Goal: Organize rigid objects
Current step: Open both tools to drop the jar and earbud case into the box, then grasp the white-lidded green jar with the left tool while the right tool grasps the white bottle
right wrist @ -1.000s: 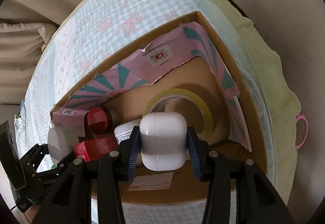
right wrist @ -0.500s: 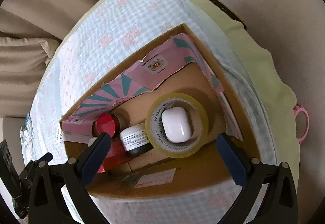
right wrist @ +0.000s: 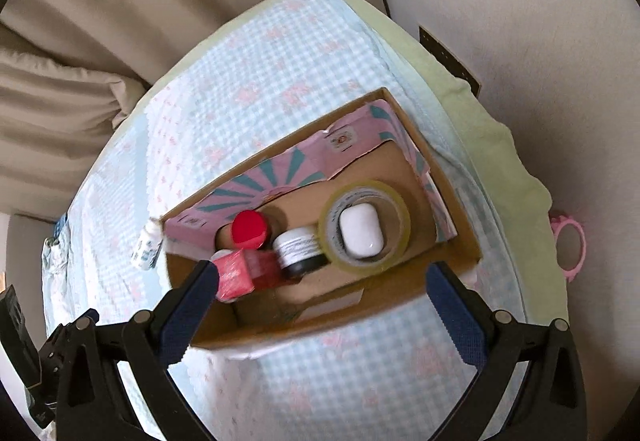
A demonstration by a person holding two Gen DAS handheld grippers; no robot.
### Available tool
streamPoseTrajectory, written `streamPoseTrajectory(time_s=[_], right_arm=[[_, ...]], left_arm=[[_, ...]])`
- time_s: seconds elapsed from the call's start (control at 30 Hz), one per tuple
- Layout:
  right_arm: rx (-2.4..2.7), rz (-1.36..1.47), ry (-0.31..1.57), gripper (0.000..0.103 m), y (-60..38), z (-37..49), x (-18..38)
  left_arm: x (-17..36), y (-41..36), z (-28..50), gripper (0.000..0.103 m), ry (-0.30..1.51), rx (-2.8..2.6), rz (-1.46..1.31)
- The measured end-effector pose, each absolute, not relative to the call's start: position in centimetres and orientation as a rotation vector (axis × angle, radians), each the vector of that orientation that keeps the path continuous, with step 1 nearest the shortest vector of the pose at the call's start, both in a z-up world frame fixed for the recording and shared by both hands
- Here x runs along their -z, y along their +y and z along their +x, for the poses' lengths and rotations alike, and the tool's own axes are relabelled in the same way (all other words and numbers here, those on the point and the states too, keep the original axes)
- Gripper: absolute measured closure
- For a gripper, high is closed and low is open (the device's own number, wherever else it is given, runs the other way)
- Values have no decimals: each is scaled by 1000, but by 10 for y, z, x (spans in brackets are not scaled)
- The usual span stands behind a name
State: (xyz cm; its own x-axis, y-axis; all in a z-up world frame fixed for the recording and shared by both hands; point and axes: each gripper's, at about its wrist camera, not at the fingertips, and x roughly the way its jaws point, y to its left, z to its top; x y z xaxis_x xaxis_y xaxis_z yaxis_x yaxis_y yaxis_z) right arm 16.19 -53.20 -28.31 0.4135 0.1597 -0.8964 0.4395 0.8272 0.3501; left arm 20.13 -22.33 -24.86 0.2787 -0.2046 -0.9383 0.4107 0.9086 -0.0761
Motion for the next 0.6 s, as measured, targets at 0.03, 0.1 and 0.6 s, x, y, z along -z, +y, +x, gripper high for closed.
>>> streamPoseTrajectory(time_s=[0.03, 0.1, 0.6], right_arm=[[190, 587, 1141, 0, -528, 158, 277], [183, 556, 1129, 0, -517, 152, 266], [-35, 325, 1098, 0, -383, 166, 200]], left_arm=[[245, -215, 196, 0, 1217, 406, 188], [237, -196, 187, 0, 1207, 385, 174], [208, -43, 159, 0, 1178, 93, 7]])
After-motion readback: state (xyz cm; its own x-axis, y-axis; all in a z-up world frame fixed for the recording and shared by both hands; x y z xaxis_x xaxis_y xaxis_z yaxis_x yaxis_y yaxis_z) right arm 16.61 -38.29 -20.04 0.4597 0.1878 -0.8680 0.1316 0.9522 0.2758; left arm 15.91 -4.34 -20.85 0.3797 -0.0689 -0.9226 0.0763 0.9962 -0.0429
